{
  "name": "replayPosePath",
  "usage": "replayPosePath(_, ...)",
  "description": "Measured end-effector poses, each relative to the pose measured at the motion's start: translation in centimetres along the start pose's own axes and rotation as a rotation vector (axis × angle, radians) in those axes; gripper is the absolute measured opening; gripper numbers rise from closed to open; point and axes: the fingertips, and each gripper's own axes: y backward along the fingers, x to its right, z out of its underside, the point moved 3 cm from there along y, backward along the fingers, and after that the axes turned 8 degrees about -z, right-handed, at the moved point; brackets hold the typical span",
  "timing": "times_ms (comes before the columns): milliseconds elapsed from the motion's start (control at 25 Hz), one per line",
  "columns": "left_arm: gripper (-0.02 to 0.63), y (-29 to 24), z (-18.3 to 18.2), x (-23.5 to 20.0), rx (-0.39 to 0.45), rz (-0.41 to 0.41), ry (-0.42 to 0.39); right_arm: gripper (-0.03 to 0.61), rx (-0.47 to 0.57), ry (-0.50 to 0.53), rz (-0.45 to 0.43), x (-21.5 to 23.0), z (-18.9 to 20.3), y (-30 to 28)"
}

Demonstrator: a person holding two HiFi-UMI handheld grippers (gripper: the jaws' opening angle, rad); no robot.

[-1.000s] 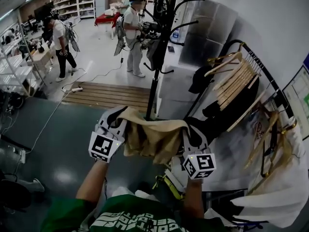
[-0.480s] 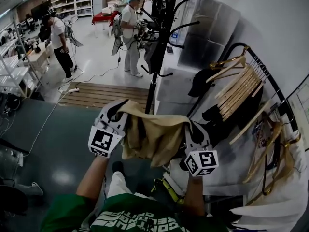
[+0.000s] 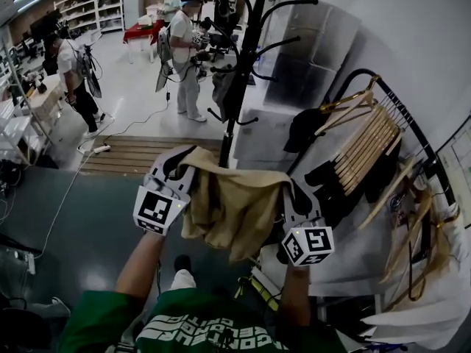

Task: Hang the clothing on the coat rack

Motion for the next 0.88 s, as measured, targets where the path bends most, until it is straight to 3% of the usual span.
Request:
replayPosePath(480, 0.014, -5.1, 1.3, -4.1, 0.044, 0.072, 0.066, 0.049, 0.032, 0.003, 0.054, 1.3, -1.7, -4.9)
replayPosePath(760, 0.014, -8.6, -0.1, -7.5, 0.095, 0.109, 0.103, 0.049, 0.078, 0.046, 0.068, 2.2, -5.4, -8.1)
replayPosePath(880, 0.014, -9.9, -1.5, -8.8, 0.123, 0.118, 0.078, 0.049, 0.103, 0.066, 0.077, 2.7, -7.6, -9.3)
